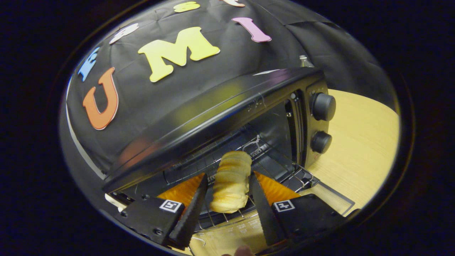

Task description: Open the toaster oven, put the food inside, and close the toaster oven door.

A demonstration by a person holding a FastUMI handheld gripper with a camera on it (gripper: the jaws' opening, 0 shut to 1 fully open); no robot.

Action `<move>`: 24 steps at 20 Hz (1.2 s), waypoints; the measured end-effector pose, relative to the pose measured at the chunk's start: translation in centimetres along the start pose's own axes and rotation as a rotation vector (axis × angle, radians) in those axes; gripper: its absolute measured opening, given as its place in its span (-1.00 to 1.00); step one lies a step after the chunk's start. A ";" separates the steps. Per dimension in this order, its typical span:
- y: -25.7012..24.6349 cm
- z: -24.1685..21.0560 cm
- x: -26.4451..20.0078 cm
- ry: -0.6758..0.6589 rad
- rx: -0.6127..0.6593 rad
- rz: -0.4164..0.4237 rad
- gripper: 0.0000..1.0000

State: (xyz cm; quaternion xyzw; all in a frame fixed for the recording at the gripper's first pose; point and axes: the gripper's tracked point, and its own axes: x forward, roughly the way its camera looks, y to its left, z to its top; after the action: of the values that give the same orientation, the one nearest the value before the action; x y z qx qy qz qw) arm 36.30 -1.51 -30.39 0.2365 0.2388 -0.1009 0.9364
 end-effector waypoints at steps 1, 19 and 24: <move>0.1 -0.1 -0.5 -0.002 -0.015 0.003 0.65; -2.1 -4.0 -16.8 0.053 -0.322 0.196 0.99; -5.1 -8.0 -17.4 0.150 -0.399 0.185 0.99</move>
State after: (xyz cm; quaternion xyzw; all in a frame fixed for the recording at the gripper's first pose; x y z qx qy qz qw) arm 16.50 -0.67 -29.99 0.0743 0.3001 0.0525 0.9496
